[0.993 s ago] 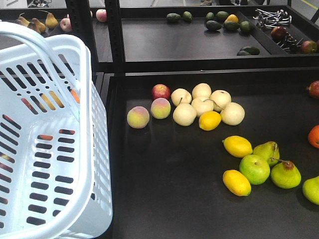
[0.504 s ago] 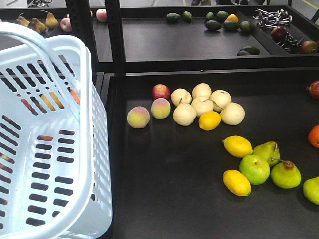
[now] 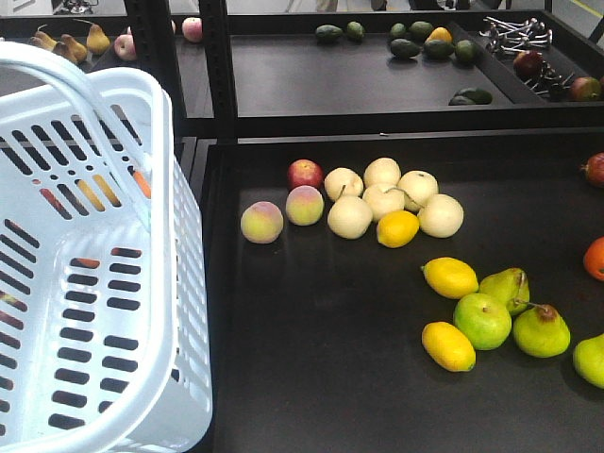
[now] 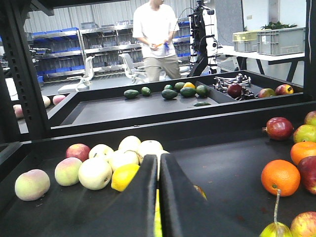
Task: Pick three apples into basket with both arms
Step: 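Drive the base backward and turn away, holding the basket in the left gripper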
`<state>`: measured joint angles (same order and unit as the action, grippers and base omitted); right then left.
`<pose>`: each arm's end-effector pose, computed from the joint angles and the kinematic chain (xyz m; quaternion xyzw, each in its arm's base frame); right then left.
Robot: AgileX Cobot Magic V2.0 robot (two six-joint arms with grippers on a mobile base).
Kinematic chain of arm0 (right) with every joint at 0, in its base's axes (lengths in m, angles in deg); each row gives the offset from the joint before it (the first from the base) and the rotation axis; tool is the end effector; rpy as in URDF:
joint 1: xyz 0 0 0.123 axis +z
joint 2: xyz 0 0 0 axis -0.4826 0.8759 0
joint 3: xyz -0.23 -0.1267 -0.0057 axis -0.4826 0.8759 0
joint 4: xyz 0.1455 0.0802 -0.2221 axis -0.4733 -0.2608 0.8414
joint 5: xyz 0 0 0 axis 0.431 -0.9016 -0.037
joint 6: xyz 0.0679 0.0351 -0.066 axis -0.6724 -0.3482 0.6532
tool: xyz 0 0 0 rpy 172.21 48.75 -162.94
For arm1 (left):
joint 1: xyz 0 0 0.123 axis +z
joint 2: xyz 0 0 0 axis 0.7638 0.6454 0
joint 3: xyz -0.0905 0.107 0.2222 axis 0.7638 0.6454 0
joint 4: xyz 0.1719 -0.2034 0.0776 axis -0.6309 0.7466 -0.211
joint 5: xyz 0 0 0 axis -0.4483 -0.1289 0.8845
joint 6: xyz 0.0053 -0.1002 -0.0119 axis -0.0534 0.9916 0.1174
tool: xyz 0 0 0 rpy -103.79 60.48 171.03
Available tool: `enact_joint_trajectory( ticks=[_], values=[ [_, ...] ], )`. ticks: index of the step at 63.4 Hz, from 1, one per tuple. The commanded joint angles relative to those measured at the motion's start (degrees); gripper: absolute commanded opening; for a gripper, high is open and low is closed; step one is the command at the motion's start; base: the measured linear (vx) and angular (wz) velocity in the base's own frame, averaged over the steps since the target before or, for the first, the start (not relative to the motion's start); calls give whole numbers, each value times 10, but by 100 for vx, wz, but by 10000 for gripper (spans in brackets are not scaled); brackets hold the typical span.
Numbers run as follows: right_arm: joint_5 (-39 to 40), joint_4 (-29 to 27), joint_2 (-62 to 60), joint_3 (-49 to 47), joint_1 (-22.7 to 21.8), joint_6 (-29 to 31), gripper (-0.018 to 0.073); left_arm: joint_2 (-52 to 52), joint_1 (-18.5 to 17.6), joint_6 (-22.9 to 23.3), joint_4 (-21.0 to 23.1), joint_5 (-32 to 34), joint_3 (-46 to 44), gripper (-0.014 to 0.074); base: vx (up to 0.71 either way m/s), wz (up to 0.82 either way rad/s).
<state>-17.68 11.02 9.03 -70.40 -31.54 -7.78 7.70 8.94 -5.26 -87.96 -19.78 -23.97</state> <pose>0.1150 -0.0057 0.2031 0.0451 0.6873 0.0117 0.7249 0.1788 -0.1086 0.4625 0.5548 0.6572 0.1947 0.4715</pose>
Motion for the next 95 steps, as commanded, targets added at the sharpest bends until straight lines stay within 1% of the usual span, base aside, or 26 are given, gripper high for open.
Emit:
enact_joint_trajectory(
  ticks=[1, 39, 95],
  values=[
    [42, 6, -8, 8, 0, 0, -9, -9, -2, 8, -16, 46, -16, -6, 0, 0],
    [42, 6, -8, 8, 0, 0, -9, -9, -2, 8, -16, 46, -16, -6, -1, 6],
    [43, 6, -8, 8, 0, 0, -9, -9, -2, 8, -16, 46, -16, -6, -6, 30]
  ],
)
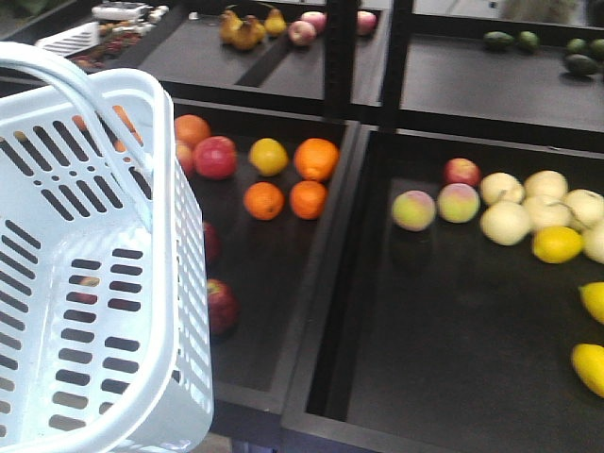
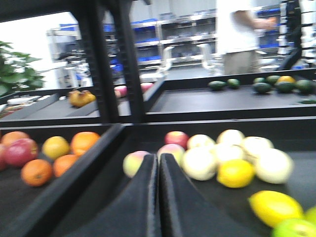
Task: Pick three apples into basket with both arms
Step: 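Drive the base backward and turn away, holding the basket in the left gripper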
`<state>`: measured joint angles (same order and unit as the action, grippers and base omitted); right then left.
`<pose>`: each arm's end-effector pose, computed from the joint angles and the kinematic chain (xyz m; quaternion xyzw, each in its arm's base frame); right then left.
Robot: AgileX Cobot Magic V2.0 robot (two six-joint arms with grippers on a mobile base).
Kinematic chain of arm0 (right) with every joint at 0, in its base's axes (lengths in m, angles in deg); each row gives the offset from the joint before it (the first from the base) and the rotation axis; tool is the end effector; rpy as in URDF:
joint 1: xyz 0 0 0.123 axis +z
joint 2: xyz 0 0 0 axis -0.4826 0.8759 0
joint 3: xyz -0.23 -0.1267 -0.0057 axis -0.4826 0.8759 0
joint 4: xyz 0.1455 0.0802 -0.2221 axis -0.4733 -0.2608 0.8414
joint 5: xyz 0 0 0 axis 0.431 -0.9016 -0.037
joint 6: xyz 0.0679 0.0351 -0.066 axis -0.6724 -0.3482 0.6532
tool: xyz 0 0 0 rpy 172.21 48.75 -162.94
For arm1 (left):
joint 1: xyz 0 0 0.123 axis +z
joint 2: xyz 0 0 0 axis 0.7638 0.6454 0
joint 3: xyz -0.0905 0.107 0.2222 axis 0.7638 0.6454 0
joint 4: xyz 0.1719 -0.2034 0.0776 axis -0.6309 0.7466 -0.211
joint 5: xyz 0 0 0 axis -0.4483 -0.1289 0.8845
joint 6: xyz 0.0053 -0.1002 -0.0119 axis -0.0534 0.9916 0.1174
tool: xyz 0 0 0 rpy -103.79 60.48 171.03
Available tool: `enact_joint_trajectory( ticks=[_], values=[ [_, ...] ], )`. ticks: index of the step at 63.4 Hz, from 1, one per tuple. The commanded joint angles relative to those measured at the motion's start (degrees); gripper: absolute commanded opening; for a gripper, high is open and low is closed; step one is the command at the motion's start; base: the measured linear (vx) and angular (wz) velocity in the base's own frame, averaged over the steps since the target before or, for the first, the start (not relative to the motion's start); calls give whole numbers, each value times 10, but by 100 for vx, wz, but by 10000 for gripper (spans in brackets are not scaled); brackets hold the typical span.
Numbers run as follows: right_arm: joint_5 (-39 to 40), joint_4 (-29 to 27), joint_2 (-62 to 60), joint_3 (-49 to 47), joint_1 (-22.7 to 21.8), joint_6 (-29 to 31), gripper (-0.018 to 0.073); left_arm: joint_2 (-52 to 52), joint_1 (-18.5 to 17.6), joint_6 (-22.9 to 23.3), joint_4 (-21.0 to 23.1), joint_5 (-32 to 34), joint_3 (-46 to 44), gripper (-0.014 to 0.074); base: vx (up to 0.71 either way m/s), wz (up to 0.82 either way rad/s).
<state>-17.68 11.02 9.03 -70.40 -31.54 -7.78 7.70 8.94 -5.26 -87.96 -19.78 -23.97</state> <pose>0.1150 -0.0057 0.2031 0.0451 0.6873 0.0117 0.7249 0.1788 -0.1086 0.4625 0.5548 0.6572 0.1947 0.4715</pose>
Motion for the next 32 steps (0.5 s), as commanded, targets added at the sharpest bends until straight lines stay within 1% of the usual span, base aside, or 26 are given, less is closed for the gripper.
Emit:
enact_joint_trajectory(
  ticks=[1, 32],
  values=[
    [43, 6, -8, 8, 0, 0, -9, -9, -2, 8, -16, 46, -16, -6, -5, 46],
    [43, 6, -8, 8, 0, 0, -9, -9, -2, 8, -16, 46, -16, -6, -6, 51]
  ],
)
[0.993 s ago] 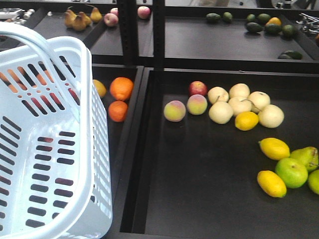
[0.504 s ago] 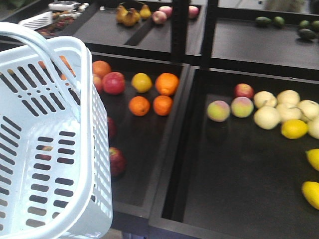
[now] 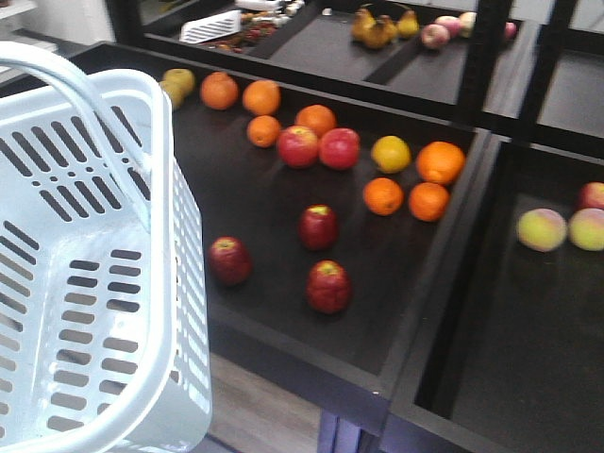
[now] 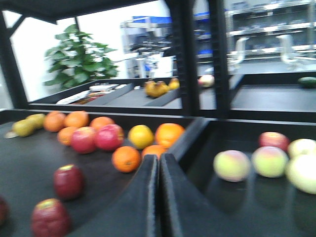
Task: Pick three apples into basket with both arms
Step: 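Drive the base backward and turn away, holding the basket in the left gripper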
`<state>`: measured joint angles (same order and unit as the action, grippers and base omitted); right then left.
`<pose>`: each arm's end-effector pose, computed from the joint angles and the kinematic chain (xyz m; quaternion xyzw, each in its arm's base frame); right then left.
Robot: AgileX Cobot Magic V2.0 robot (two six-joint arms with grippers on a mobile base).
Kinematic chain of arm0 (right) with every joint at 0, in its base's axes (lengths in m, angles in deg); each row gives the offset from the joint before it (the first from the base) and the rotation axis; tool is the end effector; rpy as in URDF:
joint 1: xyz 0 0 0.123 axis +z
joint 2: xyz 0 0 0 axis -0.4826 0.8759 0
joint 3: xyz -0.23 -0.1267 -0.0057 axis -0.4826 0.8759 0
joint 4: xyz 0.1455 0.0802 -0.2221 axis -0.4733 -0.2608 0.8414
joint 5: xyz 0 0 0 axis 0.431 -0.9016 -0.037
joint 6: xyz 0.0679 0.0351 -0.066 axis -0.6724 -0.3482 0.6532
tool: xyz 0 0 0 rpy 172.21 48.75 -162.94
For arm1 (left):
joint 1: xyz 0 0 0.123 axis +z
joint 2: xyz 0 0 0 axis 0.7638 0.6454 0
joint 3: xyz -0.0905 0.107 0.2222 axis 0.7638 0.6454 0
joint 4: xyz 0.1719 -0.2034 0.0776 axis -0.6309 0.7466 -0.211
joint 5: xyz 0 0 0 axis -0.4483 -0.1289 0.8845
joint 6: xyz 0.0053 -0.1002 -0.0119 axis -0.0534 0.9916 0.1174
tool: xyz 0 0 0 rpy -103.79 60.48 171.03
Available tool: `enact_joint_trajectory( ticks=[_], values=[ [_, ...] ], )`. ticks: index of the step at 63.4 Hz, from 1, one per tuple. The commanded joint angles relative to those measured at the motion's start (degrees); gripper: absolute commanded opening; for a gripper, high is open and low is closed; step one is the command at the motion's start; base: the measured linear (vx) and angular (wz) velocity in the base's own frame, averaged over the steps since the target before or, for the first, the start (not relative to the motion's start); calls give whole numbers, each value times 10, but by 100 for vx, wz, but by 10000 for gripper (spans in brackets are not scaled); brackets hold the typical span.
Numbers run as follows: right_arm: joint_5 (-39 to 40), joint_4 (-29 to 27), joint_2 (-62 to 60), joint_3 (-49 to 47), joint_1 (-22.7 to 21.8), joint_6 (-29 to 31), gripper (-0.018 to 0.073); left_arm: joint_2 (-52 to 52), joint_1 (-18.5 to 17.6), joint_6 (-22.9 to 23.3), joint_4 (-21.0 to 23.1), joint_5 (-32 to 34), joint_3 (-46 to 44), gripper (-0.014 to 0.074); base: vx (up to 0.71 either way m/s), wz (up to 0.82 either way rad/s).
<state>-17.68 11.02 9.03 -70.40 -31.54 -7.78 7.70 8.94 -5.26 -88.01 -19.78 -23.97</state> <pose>0.1150 -0.0057 0.2031 0.0451 0.6873 0.0117 0.7249 0.1788 -0.1086 0.4626 0.5548 0.6572 0.1951 0.4714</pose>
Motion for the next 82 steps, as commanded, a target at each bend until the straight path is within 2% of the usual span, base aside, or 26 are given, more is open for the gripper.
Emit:
enact_joint_trajectory(
  ticks=[1, 82],
  values=[
    [43, 6, -8, 8, 0, 0, -9, -9, -2, 8, -16, 46, -16, -6, -7, 49],
    [43, 6, -8, 8, 0, 0, -9, -9, -2, 8, -16, 46, -16, -6, -3, 46]
  ],
)
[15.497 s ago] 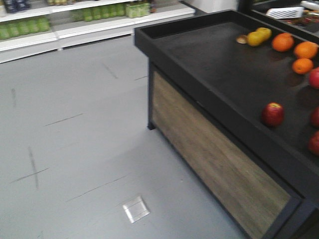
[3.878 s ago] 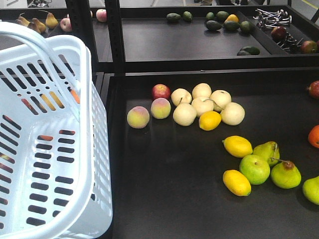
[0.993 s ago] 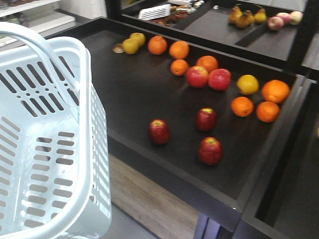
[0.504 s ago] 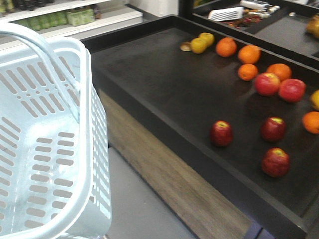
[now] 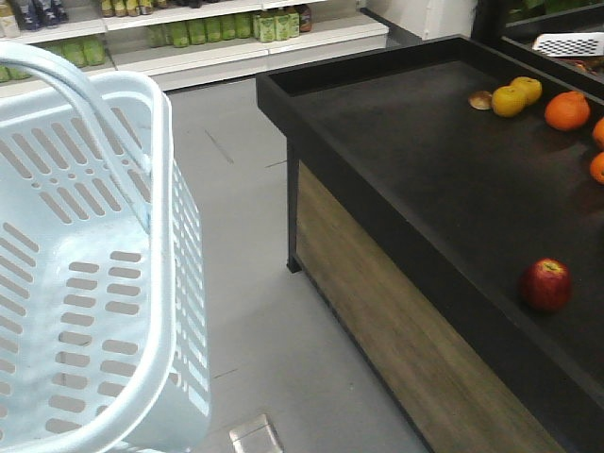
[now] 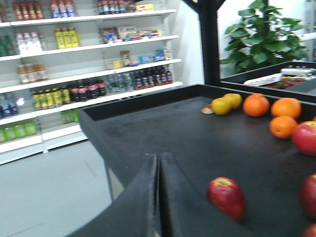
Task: Pick three apples into basket with both arms
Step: 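Drive the base backward and turn away, holding the basket in the left gripper, then drive the base along the aisle carrying the basket in the left gripper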
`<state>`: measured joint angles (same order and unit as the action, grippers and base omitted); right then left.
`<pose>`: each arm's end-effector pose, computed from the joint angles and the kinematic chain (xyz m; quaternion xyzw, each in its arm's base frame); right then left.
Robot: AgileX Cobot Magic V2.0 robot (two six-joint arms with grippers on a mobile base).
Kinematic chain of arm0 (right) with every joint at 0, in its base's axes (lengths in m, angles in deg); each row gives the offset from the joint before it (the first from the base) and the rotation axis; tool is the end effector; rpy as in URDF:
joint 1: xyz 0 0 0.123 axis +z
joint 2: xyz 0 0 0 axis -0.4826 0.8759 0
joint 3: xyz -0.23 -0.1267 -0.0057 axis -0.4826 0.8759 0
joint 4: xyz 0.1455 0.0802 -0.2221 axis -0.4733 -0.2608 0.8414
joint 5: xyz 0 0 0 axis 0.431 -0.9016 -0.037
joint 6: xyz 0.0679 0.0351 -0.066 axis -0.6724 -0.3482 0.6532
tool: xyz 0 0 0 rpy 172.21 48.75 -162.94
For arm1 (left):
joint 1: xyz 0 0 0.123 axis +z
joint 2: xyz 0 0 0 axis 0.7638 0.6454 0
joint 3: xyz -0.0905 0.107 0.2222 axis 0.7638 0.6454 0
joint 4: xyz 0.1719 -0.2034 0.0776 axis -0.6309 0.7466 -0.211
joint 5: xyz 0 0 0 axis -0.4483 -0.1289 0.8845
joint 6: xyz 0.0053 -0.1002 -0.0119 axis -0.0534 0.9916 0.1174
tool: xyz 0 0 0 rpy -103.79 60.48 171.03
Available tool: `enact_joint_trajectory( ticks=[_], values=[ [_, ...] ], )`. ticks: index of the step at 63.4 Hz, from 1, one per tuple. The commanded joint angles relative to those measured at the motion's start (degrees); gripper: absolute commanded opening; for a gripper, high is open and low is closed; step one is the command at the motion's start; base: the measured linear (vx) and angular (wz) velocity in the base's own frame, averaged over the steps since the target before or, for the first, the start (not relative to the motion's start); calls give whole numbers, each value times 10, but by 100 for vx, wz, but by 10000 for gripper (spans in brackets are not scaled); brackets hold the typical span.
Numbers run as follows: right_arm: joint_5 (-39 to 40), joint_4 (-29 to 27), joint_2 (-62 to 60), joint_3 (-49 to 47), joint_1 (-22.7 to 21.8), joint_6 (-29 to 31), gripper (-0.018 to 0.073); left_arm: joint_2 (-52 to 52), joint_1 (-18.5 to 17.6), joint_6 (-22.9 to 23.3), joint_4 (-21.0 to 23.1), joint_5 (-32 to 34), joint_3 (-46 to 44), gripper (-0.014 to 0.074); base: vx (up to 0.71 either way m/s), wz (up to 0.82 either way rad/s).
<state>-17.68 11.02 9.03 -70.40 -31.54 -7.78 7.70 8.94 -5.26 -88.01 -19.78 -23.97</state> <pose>0.1150 -0.0057 0.2031 0.0451 0.6873 0.0117 0.7249 0.1788 -0.1086 0.4626 0.5548 0.6572 0.1951 0.4714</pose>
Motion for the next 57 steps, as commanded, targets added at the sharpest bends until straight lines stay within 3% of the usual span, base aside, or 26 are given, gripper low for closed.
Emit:
enact_joint_trajectory(
  ticks=[1, 57],
  values=[
    [43, 6, -8, 8, 0, 0, -9, -9, -2, 8, -16, 46, -16, -6, 0, 40],
    [43, 6, -8, 8, 0, 0, -9, -9, -2, 8, -16, 46, -16, -6, 4, 38]
  ],
)
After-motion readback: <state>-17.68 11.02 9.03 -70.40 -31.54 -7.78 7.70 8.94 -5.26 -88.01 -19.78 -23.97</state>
